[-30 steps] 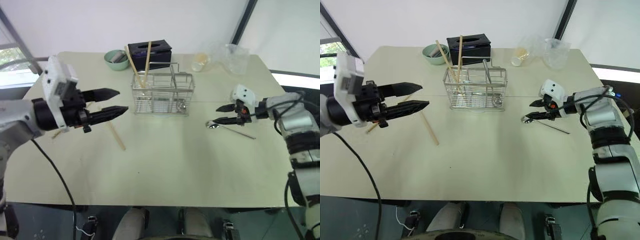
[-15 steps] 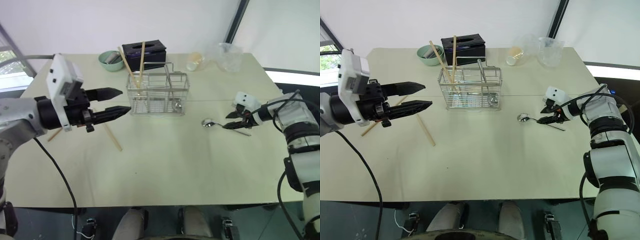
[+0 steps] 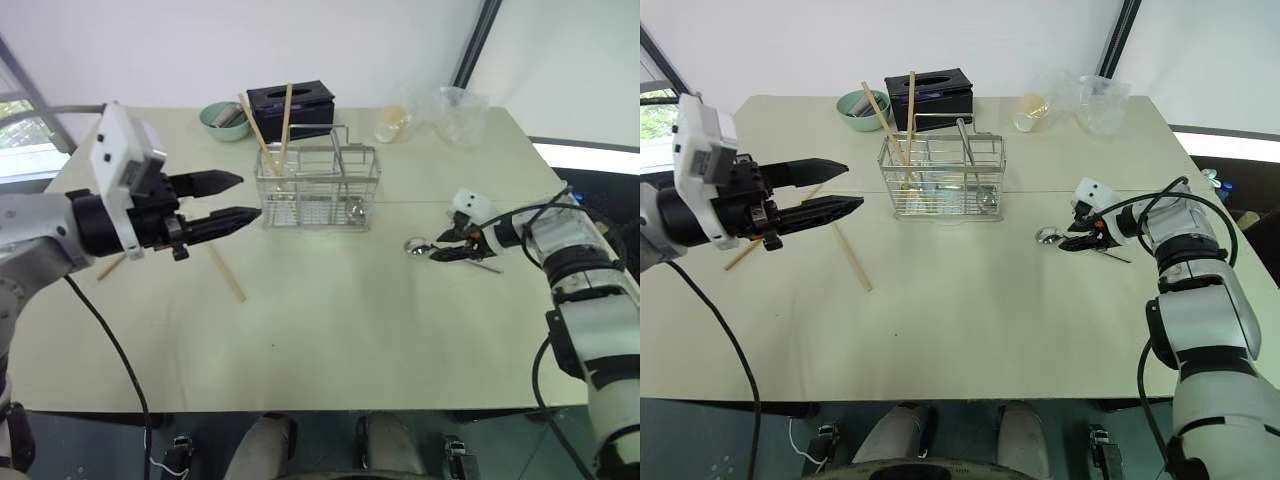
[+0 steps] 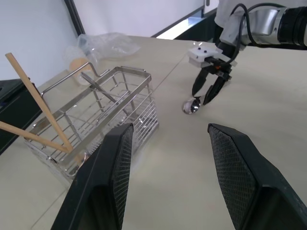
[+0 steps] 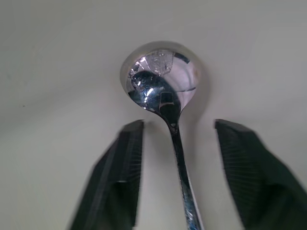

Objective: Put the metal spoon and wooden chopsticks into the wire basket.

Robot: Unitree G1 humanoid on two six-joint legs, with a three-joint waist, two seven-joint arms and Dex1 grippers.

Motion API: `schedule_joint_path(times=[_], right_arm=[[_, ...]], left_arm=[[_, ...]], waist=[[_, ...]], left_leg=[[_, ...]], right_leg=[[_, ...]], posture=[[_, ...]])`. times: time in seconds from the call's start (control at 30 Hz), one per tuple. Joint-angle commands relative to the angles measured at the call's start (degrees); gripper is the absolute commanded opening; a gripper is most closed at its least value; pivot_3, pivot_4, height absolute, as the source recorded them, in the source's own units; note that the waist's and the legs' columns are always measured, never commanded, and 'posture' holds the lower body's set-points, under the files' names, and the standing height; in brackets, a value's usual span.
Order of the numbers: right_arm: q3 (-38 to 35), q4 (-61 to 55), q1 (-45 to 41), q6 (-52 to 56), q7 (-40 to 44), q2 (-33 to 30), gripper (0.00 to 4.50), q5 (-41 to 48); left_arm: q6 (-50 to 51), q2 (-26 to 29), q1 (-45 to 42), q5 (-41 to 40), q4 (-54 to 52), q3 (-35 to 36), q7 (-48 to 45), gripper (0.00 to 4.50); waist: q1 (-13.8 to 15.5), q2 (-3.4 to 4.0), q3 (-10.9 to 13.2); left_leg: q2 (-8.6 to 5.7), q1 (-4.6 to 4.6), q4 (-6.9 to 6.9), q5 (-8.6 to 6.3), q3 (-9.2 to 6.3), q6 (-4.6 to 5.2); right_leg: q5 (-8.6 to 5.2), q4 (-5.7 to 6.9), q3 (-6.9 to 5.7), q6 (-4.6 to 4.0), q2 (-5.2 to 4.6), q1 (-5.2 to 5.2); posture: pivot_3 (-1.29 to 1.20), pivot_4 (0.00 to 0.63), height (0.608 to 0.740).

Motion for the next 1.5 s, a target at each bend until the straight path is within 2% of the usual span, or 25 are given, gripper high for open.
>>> schedule_joint_path(times=[0.03, 0.07, 0.3, 0.37, 0.47, 0.57, 0.67, 0.77, 0.93, 1.1, 1.23, 1.3, 1.5], right_arm=[[-1.63, -0.18, -2.04, -0.45, 0.46, -0.5, 0.26, 0.38], [-1.65, -0.18, -2.01, -0.61, 0.5, -0.51, 0.03, 0.27], [-2.2, -1.12, -1.13, -2.47, 0.27, -0.71, 0.03, 0.49], [-3.64, -4.6, 0.33, -3.77, 3.81, -1.19, 0.03, 2.95], [-7.45, -22.21, 6.63, 1.47, 12.67, -2.92, 0.03, 11.25], [-12.08, -46.1, 13.78, 15.75, 14.54, -4.42, 0.03, 21.9], [-17.38, -62.8, 15.76, 30.79, 10.0, -3.62, 0.03, 32.61], [-22.52, -68.99, 10.28, 41.83, -1.22, 2.06, 0.03, 40.57], [-25.94, -66.37, 0.72, 43.72, -19.54, 12.81, 0.03, 41.6], [-24.96, -56.05, -5.17, 32.52, -33.5, 21.12, 0.03, 35.42], [-24.57, -45.86, -7.65, 21.89, -39.63, 24.8, 0.03, 31.15], [-24.89, -41.47, -8.69, 18.36, -41.42, 25.99, 0.03, 30.38], [-24.2, -32.81, -7.96, 11.27, -43.75, 29.15, 0.03, 28.86]], left_arm=[[-1.38, 0.91, -1.83, 0.61, -0.22, 1.13, 0.21, 2.54], [-1.39, 0.93, -1.92, 0.63, -0.14, 1.11, 0.2, 2.54], [-1.46, 0.57, -3.31, 1.05, 0.74, 0.55, 0.43, 2.54], [-1.54, 0.34, -3.49, 1.23, 0.93, 0.37, 0.56, 2.54], [-1.69, -0.31, -3.06, 1.56, 1.68, 0.78, 1.3, 2.54], [-2.3, -0.74, -2.02, 2.37, 1.93, 1.03, 1.73, 2.54], [-3.02, -1.54, -1.0, 3.6, 2.73, 1.13, 2.25, 2.54], [-4.13, -2.61, -0.15, 5.44, 4.28, 0.9, 2.63, 2.54], [-5.74, -4.25, 0.04, 7.85, 6.11, 0.3, 3.05, 2.54], [-6.24, -5.34, -0.78, 8.84, 6.06, -0.44, 3.22, 2.54], [-5.69, -5.6, -1.47, 8.81, 5.98, 0.36, 3.74, 2.54], [-5.36, -5.41, -1.33, 8.6, 5.7, 0.89, 4.05, 2.54], [-4.35, -5.28, -0.29, 7.57, 3.95, 2.73, 5.89, 2.54]], waist=[[-0.02, -0.01, 0.0], [-0.05, -0.02, -0.01], [-0.11, -0.02, -0.01], [-0.13, -0.02, -0.02], [-0.01, -0.02, -0.01], [0.16, 0.01, 0.0], [0.13, 0.01, 0.0], [0.12, -0.09, -0.06], [0.43, -0.15, -0.09], [0.38, -0.25, -0.15], [0.04, -0.31, -0.19], [-0.1, -0.39, -0.24], [-0.44, -0.35, -0.21]], left_leg=[[0.0, -0.01, 0.0, 0.0, 0.0, 0.0], [0.0, -0.01, 0.0, 0.0, 0.0, 0.0], [0.01, 0.01, 0.01, 0.02, -0.01, -0.03], [0.01, 0.01, 0.01, 0.02, -0.01, -0.03], [0.02, -0.01, 0.01, 0.02, -0.04, -0.03], [0.02, -0.04, 0.02, 0.02, -0.07, -0.03], [0.03, -0.05, 0.02, 0.02, -0.1, -0.03], [0.11, -0.01, 0.02, 0.01, -0.08, -0.02], [0.21, 0.05, 0.01, 0.01, -0.2, -0.02], [-0.02, 0.04, 0.03, 0.02, -0.23, -0.01], [-0.14, -0.16, 0.03, 0.04, -0.16, -0.01], [-0.21, -0.17, 0.07, 0.04, -0.14, -0.01], [-0.3, -0.17, 0.04, -0.01, -0.21, 0.06]], right_leg=[[0.0, 0.0, 0.0, 0.0, 0.0, 0.0], [0.0, 0.0, 0.0, 0.0, 0.0, 0.0], [0.0, 0.01, 0.0, 0.01, 0.01, 0.0], [0.0, 0.02, 0.0, 0.01, 0.02, -0.01], [0.02, 0.01, -0.01, 0.04, 0.02, 0.0], [0.03, 0.06, -0.01, 0.06, 0.02, -0.01], [0.03, 0.01, -0.02, 0.06, 0.01, -0.01], [0.02, -0.08, 0.02, 0.03, -0.04, 0.01], [-0.06, 0.01, 0.02, -0.22, 0.07, -0.13], [0.05, 0.16, -0.01, -0.06, 0.05, -0.35], [0.22, 0.5, 0.04, -0.24, -0.03, -0.74], [0.27, 1.07, 0.06, -0.32, -0.12, -1.05], [0.26, 1.07, 0.07, -0.32, -0.09, -1.18]], posture=[[0.0, 0.15, 0.643], [0.0, 0.15, 0.643], [0.0, 0.15, 0.643], [0.0, 0.15, 0.643], [0.0, 0.15, 0.643], [0.0, 0.15, 0.643], [0.0, 0.15, 0.643], [0.0, 0.15, 0.643], [0.0, 0.15, 0.643], [0.0, 0.15, 0.643], [0.0, 0.15, 0.643], [0.0, 0.15, 0.643], [0.0, 0.15, 0.643]])
